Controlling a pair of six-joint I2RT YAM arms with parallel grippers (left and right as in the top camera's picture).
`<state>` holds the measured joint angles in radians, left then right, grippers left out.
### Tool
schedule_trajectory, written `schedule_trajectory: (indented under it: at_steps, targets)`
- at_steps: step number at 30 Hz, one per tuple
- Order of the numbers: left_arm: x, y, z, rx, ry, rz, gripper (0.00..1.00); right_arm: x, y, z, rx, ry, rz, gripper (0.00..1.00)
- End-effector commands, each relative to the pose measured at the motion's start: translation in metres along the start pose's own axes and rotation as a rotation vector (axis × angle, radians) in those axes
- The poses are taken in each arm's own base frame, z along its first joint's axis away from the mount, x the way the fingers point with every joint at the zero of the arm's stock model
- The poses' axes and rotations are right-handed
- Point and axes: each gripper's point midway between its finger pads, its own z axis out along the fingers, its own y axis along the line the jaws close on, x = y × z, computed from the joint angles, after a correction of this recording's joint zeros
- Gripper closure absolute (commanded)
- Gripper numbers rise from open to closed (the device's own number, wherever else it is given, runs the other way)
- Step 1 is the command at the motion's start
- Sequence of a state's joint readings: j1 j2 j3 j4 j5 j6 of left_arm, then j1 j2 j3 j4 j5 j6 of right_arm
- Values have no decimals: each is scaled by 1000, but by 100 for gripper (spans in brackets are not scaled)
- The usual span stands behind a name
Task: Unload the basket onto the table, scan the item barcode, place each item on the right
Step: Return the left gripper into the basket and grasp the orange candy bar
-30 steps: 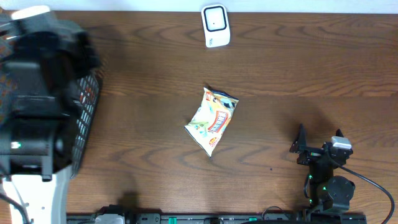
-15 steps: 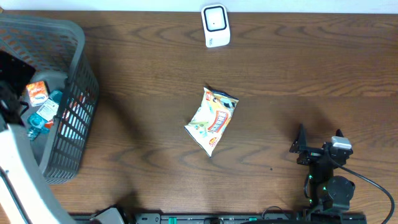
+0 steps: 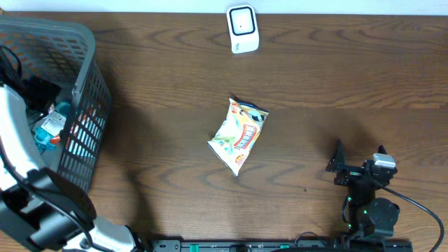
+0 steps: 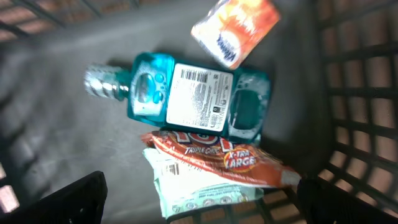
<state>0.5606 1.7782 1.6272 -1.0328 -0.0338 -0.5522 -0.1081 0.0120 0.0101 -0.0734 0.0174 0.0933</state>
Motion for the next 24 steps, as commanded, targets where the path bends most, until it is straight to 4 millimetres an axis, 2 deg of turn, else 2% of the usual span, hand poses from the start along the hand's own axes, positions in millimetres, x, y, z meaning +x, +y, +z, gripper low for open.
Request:
schedule_trajectory:
  at_steps: [1, 7, 13, 18, 24]
  targets:
    - [6, 9, 22, -60, 44, -82, 2, 1, -1, 0, 4, 0, -16, 1]
    - [9, 28, 50, -171, 52, -205, 2, 1, -1, 0, 4, 0, -16, 1]
    - [20, 32, 70, -201, 109, -173, 2, 1, -1, 0, 4, 0, -16, 1]
    - [34, 40, 79, -247, 168, -163, 2, 1, -1, 0, 4, 0, -16, 1]
    - [57, 30, 89, -180, 268, -187, 2, 1, -1, 0, 4, 0, -16, 1]
